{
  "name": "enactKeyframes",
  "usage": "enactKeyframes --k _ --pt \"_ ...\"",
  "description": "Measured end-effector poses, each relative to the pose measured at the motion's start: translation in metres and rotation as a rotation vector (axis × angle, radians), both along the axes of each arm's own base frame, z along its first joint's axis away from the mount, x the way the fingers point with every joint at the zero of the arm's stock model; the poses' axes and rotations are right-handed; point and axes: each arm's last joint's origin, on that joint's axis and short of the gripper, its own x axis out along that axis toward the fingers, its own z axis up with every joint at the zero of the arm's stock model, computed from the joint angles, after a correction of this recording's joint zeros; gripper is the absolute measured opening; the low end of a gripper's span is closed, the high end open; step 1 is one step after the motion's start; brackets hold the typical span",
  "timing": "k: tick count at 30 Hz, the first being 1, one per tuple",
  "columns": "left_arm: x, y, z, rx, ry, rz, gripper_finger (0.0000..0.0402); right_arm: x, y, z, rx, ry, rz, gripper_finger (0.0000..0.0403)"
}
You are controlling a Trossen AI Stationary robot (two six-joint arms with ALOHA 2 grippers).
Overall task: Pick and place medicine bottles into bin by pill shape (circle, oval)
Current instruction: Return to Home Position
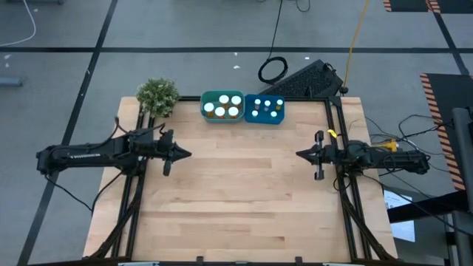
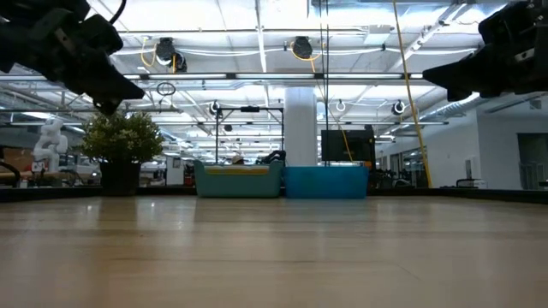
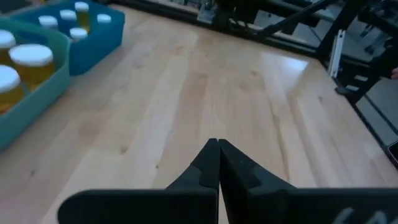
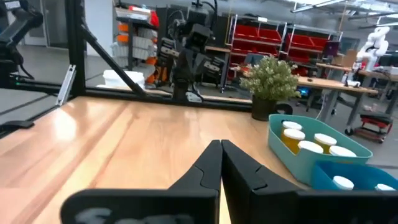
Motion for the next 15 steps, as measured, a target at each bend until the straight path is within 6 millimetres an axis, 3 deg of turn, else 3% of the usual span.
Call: enactKeyframes --k 10,15 --pt "-0.013 -0.002 0.006 0.084 -0.07 -0.015 0.0 0.0 0.0 0.0 0.0 -0.002 -0.001 0.0" --pt "-0.015 -0.003 -0.006 0.096 -0.119 -0.012 0.0 0.0 0.0 0.0 0.0 -0.001 -0.001 0.0"
